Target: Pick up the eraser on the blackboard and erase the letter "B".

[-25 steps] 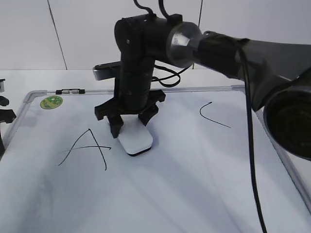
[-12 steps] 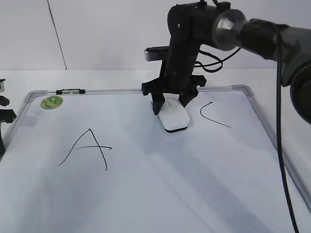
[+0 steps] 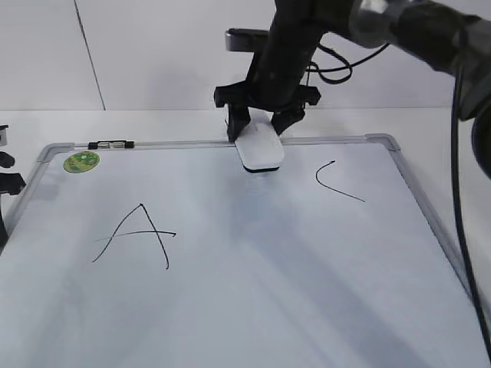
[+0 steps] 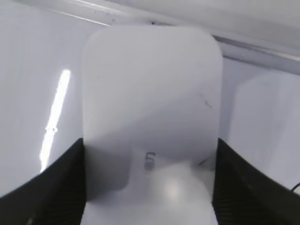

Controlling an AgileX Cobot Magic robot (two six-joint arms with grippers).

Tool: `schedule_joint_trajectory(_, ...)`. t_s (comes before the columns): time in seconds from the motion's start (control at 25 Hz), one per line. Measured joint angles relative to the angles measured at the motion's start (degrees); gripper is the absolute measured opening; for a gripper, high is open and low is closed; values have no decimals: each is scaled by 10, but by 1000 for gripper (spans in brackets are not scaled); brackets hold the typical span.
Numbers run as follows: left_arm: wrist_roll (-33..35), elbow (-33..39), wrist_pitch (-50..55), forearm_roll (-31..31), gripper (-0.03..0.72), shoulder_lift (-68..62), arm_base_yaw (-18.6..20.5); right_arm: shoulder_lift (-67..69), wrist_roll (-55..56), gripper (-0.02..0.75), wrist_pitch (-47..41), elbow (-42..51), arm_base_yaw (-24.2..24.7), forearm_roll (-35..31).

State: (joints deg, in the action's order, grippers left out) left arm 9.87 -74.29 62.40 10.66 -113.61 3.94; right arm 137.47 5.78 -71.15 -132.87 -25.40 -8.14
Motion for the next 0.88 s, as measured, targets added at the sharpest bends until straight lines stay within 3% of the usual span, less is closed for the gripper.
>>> schedule_joint_trajectory(0.32, 0, 0, 2, 0, 22, -1, 0, -101, 0, 541, -2, 43, 0, 49)
schedule_joint_trajectory(0.72, 0, 0, 7, 3, 22, -1, 0, -300, 50, 541, -3, 285, 5, 169)
schedule_joint_trajectory(0.88, 0, 0, 8, 6, 22, -1, 0, -364, 80, 541, -3, 399, 5, 188)
